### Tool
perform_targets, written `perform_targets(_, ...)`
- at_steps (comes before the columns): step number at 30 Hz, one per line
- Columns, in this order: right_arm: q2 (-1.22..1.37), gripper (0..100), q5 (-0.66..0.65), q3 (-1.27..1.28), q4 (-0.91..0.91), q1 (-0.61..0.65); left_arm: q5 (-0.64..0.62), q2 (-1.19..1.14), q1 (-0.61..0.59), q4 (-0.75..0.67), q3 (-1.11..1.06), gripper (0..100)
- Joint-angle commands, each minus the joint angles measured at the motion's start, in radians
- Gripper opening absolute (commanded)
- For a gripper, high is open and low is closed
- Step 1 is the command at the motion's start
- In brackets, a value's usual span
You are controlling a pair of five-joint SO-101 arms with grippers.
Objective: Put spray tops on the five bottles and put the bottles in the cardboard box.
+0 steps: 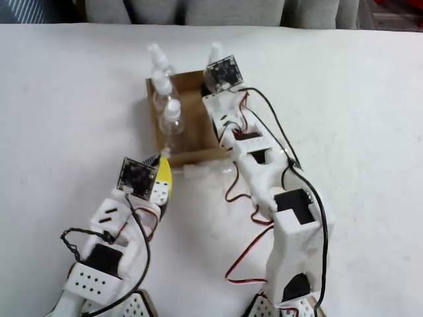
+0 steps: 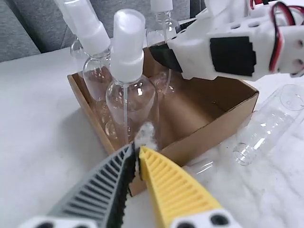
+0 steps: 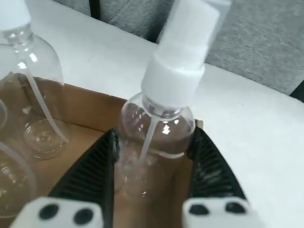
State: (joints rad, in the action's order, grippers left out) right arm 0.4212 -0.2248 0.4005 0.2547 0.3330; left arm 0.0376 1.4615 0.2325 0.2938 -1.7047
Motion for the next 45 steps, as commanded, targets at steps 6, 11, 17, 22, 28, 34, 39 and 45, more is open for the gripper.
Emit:
perform_targets(6, 0.001, 1.8, 0.000, 0.009, -0.027, 0.013, 0.009, 0.012, -0.007, -0.005, 0.005, 2)
perform_targets(11, 0.001, 2.2, -0.023, 0.011, -0.027, 0.018, 0.009, 0.010, -0.007, -0.005, 0.005, 2)
perform_targets(17, 0.001, 17.2, -0.023, 0.009, -0.084, 0.018, 0.009, 0.010, -0.007, -0.005, 0.005, 2)
perform_targets(22, -0.001, 21.3, -0.023, 0.009, -0.087, 0.019, 0.009, 0.010, -0.007, -0.005, 0.005, 2)
perform_targets(28, -0.008, 21.5, -0.020, 0.009, -0.088, 0.019, 0.009, 0.010, -0.007, -0.005, 0.005, 2)
perform_targets(34, -0.010, 21.5, -0.018, 0.005, -0.085, 0.019, 0.009, 0.010, -0.007, -0.005, 0.005, 2)
perform_targets(39, -0.030, 21.5, -0.020, 0.003, -0.085, 0.019, 0.009, 0.010, -0.007, -0.005, 0.005, 2)
perform_targets(45, -0.124, 21.5, -0.015, 0.041, -0.090, 0.018, 0.009, 0.010, -0.007, -0.005, 0.005, 2)
